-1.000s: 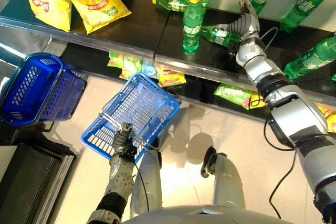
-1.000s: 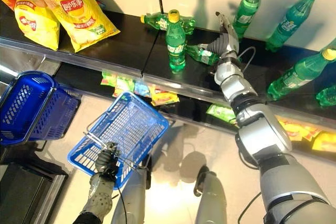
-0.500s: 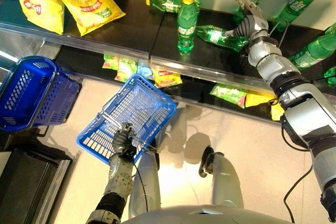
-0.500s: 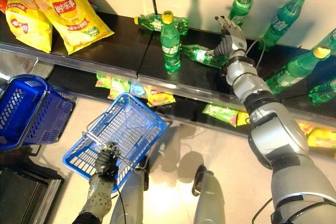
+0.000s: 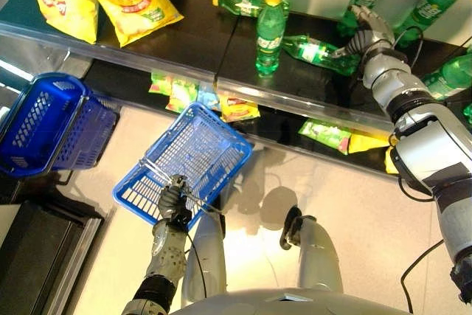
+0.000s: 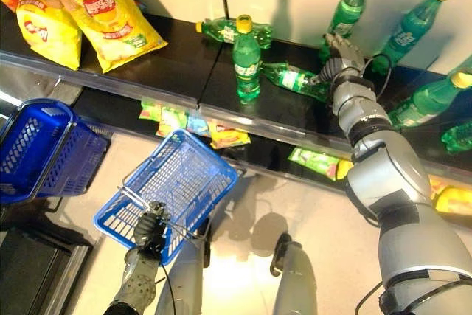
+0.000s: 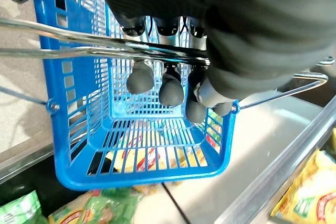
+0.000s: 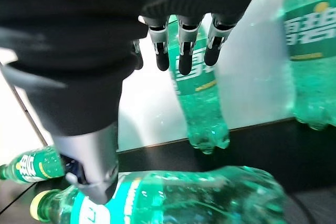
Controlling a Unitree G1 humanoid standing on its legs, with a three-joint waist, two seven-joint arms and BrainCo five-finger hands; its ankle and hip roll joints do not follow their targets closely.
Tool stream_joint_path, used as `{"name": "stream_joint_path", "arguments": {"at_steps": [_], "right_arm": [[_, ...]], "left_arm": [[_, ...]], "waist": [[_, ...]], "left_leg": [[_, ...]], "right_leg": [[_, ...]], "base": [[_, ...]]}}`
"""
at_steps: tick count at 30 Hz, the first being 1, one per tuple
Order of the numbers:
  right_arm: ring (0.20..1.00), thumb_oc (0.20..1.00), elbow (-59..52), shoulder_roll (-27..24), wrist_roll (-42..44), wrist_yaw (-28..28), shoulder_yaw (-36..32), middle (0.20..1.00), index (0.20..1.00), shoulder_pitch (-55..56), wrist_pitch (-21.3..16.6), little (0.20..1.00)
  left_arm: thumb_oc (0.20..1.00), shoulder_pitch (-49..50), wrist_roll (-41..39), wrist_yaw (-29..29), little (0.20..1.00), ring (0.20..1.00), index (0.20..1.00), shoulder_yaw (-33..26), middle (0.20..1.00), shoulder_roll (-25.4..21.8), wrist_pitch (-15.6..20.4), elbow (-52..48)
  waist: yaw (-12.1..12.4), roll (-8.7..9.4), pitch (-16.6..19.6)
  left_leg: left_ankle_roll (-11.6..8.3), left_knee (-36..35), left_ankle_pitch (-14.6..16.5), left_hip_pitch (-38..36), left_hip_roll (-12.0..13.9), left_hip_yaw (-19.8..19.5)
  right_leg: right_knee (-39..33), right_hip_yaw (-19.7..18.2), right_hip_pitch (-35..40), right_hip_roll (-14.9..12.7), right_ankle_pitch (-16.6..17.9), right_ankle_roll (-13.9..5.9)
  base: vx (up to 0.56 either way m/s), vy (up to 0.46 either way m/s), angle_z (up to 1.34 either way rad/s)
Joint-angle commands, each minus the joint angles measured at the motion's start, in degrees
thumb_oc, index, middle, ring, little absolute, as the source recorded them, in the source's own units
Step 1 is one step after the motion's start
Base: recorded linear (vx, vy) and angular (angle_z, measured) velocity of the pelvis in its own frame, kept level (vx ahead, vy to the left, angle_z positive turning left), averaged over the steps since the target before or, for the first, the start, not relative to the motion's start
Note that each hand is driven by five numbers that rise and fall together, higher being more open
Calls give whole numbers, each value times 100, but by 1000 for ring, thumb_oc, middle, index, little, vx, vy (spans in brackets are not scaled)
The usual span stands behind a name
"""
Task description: Pick up the snacks into the basket
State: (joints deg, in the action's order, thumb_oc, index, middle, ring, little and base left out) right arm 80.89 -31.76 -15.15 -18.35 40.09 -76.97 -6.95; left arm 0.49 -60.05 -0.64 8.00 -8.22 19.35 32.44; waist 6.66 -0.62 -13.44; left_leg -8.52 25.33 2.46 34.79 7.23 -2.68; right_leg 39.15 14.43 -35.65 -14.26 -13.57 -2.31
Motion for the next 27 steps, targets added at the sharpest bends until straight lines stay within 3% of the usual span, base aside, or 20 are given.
{"name": "stream_joint_path", "arguments": {"at_steps": [1,19,27], "right_arm": [[1000,1000,236,-228,-16,70,243,1000,1000,-817,67,1000],[1000,1000,372,144,54,663,197,1000,1000,-695,122,1000],[1000,1000,857,75,-371,803,168,1000,1000,-641,382,1000]], "left_arm": [[200,-2,70,263,200,200,200,156,200,-416,284,-801],[200,-113,117,231,200,200,200,100,200,-387,174,-708],[200,-63,150,312,200,200,200,117,200,-393,28,-721]], "waist": [[168,-57,-167],[346,-168,-219],[358,-203,-199]], "left_leg": [[325,147,-80,138,-140,5],[351,73,-190,294,-273,-168],[374,100,-168,328,-288,-161]], "right_leg": [[-518,-162,442,15,656,-459],[-411,2,383,-94,608,-469],[-372,-6,324,-107,623,-473]], "base": [[-17,-19,23],[-4,-4,11],[0,0,0]]}}
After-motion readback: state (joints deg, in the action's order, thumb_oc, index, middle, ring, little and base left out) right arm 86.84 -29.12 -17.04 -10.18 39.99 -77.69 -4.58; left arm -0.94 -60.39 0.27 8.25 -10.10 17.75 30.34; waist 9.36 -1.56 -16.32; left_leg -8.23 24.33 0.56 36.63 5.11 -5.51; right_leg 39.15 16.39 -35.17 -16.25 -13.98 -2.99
